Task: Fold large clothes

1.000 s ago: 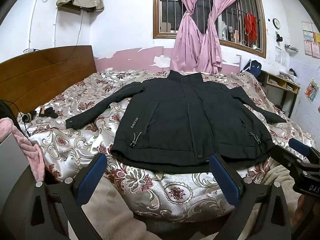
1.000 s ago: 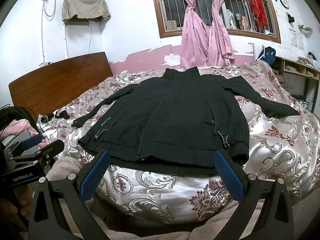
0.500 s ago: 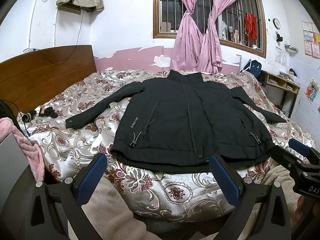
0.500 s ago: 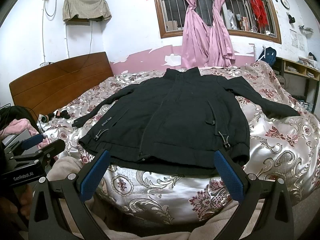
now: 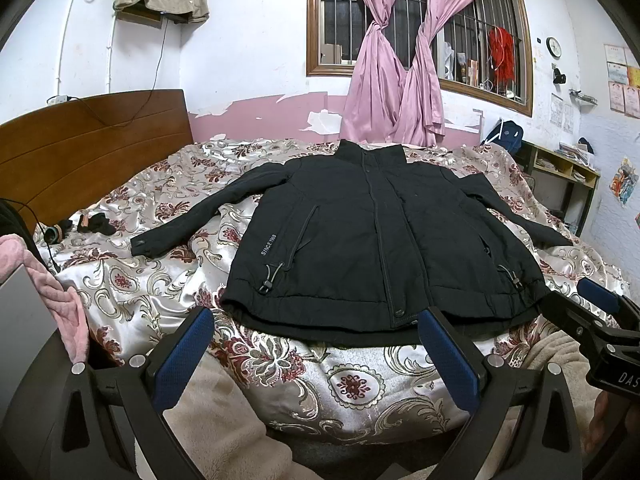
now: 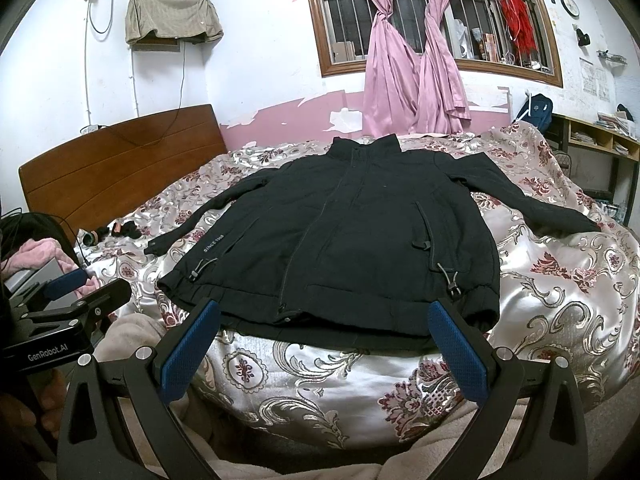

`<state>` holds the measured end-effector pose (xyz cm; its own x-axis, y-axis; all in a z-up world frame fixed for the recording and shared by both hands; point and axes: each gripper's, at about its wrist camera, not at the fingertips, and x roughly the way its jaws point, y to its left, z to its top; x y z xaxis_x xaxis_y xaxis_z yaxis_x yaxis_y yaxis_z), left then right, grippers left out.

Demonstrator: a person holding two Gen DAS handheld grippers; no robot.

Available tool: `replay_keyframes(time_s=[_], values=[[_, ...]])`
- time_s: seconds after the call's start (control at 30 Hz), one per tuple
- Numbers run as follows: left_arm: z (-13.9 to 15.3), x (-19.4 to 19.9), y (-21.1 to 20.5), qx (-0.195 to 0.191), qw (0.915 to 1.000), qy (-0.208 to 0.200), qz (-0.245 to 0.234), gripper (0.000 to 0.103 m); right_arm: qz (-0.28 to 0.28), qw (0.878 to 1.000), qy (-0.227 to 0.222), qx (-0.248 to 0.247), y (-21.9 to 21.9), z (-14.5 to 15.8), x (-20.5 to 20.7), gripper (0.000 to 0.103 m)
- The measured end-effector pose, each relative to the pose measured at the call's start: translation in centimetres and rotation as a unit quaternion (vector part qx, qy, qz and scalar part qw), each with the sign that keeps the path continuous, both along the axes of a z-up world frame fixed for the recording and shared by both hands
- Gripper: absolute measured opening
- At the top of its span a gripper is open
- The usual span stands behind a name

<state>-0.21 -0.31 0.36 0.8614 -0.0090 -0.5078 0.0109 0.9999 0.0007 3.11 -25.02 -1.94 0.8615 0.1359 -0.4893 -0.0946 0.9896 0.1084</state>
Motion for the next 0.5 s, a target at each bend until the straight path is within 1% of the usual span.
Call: replay_keyframes(time_s=[0.37, 0.4, 0.5], values=[[-0.06, 0.04, 0.04, 0.000, 1.0000, 0.001, 0.001, 0.103, 0.000, 1.000, 0.000, 0.001, 0.09, 0.06, -0.01, 0.102], [0.28, 0.09, -0.05, 0.001, 1.0000, 0.003, 0.003, 0.103, 0.000, 1.000, 0.000, 0.000, 0.11, 0.07, -0.01, 0.102], [0.07, 0.67, -0.01, 0.006, 0.9997, 0.019, 0.014, 0.103, -0.002, 1.000, 0.003, 0.001, 0.43, 0.03, -0.19, 0.102]])
